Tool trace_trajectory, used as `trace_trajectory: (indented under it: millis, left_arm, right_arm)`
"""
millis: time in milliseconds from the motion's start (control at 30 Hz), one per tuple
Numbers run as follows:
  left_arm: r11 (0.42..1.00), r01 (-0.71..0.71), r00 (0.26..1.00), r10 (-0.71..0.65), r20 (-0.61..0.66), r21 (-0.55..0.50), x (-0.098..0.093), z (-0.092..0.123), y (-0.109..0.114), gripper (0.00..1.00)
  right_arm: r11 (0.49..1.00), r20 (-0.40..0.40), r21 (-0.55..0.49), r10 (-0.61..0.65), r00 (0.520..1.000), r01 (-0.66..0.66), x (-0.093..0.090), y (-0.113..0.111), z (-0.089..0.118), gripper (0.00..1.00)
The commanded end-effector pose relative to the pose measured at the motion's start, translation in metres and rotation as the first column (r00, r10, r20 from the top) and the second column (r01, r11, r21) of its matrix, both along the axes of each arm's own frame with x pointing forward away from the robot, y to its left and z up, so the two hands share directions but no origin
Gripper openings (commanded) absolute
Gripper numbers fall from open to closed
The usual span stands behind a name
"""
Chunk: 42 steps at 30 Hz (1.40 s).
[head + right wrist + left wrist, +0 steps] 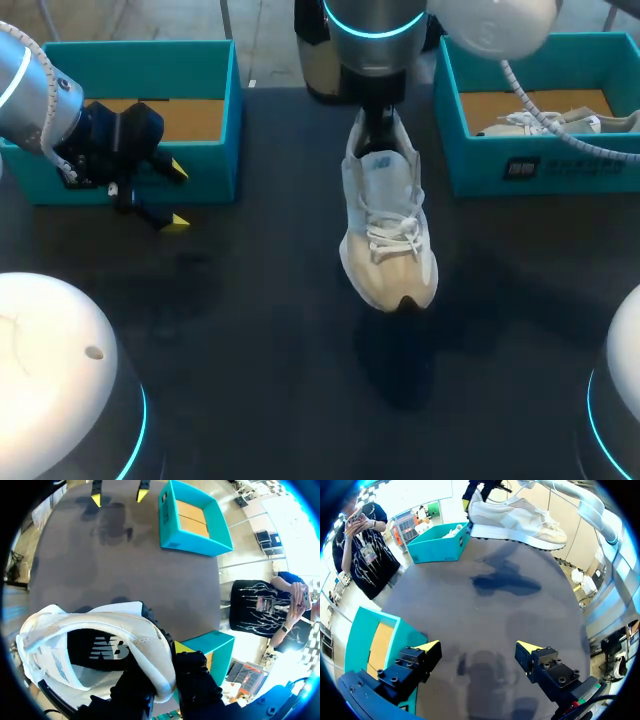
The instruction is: Take the shoe out of the shoebox, open the shoe tongue, remove and reinsert the insole, then place the shoe into the shoebox
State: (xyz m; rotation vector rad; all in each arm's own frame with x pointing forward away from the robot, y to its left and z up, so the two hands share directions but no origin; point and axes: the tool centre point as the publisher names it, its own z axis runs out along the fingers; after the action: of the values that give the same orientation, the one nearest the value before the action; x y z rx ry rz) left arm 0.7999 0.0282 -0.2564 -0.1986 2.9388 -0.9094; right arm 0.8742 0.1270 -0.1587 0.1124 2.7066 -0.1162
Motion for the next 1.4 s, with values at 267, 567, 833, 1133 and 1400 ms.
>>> trace_trajectory:
  millis: [267,567,833,1133,1400]
  left_arm:
    - [1.000,-0.001,1.000,0.001,0.000,0.002,0.000,0.000,0.000,1.00]
    - [1.000,-0.001,1.000,0.001,0.000,0.002,0.000,0.000,0.000,1.00]
    - [1.000,-0.001,1.000,0.001,0.000,0.002,0.000,0.000,0.000,1.00]
    - [1.000,-0.001,1.000,0.001,0.000,0.002,0.000,0.000,0.000,1.00]
    - [1.000,-0.001,1.000,0.001,0.000,0.002,0.000,0.000,0.000,1.00]
  right_arm:
    - [0.999,-0.015,0.003,0.053,0.998,-0.053,0.056,-0.046,0.000,0.00]
    - [0.998,-0.028,-0.050,0.028,0.999,-0.029,0.103,-0.100,0.004,0.00]
    - [1.000,-0.022,-0.027,-0.014,1.000,0.014,0.134,-0.141,0.013,0.00]
    - [0.998,-0.033,-0.057,-0.034,0.999,0.032,0.170,-0.179,0.015,0.00]
    - [0.995,-0.030,-0.087,-0.048,0.998,0.045,0.197,-0.206,0.014,0.00]
